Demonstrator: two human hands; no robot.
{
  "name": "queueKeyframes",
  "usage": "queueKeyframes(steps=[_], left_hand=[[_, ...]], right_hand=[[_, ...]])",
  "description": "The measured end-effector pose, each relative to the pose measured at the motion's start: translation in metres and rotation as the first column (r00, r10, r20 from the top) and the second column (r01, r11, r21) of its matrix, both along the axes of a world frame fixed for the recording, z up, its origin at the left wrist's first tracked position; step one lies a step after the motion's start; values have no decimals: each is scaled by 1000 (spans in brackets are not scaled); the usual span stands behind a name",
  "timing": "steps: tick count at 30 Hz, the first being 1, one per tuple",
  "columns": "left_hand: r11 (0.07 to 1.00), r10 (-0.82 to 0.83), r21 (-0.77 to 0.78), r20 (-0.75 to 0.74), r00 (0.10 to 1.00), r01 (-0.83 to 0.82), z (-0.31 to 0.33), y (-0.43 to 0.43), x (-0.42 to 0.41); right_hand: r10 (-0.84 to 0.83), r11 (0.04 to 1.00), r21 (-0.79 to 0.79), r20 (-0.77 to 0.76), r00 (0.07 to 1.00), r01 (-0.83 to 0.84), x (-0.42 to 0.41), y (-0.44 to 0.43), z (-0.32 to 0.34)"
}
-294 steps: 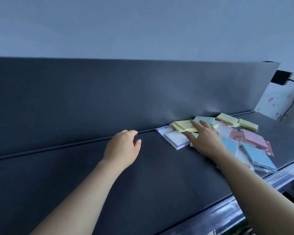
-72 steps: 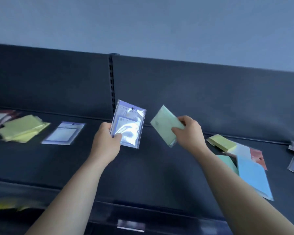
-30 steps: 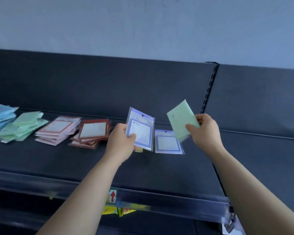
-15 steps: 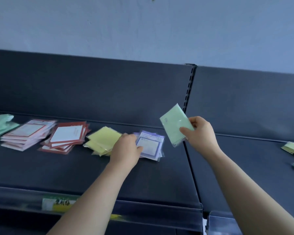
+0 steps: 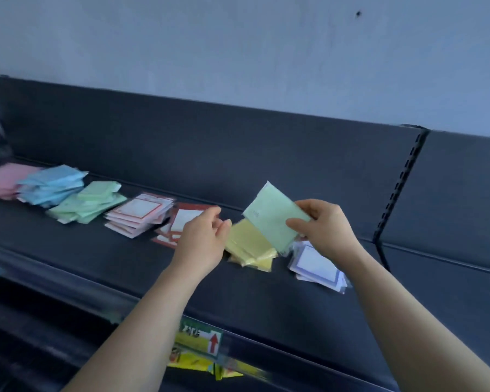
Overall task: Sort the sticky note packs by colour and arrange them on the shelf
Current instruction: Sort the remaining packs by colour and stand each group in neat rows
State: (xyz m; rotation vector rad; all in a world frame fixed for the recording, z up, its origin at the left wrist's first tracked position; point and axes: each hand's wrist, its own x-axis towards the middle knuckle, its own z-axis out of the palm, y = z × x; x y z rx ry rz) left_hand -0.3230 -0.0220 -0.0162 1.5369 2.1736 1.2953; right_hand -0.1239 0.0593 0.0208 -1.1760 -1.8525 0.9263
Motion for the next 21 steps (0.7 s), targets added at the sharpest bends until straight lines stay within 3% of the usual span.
queueKeyframes(steps=[5,9,15,21], left_hand=[[1000,-15,-14,89,996,16,2,-17,-70],[999,20,22,234,972,-25,4,-32,-141],[995,80,32,338,938,-96,18,-48,-238],[999,41,-10,419,907,-41,27,-44,-301]], right_hand=[[165,986,-13,-14,986,-165,-86,-13,3],[186,980,-60,-46,982,-188,-159,-18,2],[96,981,-159,-106,990,-113,-268,-22,-5],[-30,960,-277,-228,973,-35,-352,-20,-9]])
